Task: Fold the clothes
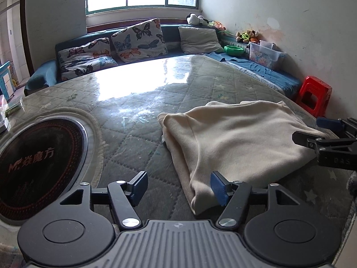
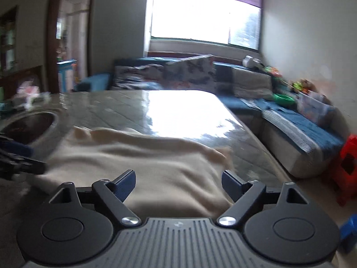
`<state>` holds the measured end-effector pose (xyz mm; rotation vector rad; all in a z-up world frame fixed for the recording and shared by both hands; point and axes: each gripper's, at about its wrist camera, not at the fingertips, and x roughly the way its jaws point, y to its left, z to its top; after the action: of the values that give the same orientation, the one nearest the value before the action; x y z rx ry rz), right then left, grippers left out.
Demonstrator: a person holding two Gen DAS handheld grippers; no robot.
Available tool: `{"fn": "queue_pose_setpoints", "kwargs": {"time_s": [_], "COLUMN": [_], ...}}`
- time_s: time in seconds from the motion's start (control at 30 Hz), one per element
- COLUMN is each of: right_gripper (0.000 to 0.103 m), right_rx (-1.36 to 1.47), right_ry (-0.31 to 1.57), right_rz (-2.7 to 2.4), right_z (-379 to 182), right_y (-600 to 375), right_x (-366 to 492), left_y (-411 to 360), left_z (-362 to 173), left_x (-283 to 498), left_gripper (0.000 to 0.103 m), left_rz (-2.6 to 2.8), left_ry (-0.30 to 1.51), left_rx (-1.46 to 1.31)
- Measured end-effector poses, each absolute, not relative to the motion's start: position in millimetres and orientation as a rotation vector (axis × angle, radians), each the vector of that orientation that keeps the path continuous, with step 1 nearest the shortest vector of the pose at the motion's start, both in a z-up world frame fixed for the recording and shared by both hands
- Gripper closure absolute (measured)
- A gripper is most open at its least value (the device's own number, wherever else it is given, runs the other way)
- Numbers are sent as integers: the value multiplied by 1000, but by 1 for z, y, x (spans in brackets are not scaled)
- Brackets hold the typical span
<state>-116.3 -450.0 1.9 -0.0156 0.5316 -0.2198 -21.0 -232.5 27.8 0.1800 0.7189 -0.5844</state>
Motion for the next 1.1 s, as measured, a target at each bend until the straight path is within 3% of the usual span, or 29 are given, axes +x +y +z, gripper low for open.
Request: {"fn": "queue_pose_setpoints", "kwargs": {"time_s": [0.27, 0.7, 1.1], "right_gripper": [0, 0, 0], "right_rx": [38, 96, 42], "right_ry": [561, 550, 533], "right_rz": [-316, -388, -352], "right_z": [-12, -15, 2], "right_y": [-468, -485, -465], "right_x": [-137, -137, -148], "left_y": [-228, -230, -213], "left_z": [28, 25, 23], "left_x": [-23, -15, -17], "left_gripper": [33, 11, 5], "left_rz": [-571, -525, -499], "left_ry": [715, 751, 781], "left_rx": [176, 155, 135]}}
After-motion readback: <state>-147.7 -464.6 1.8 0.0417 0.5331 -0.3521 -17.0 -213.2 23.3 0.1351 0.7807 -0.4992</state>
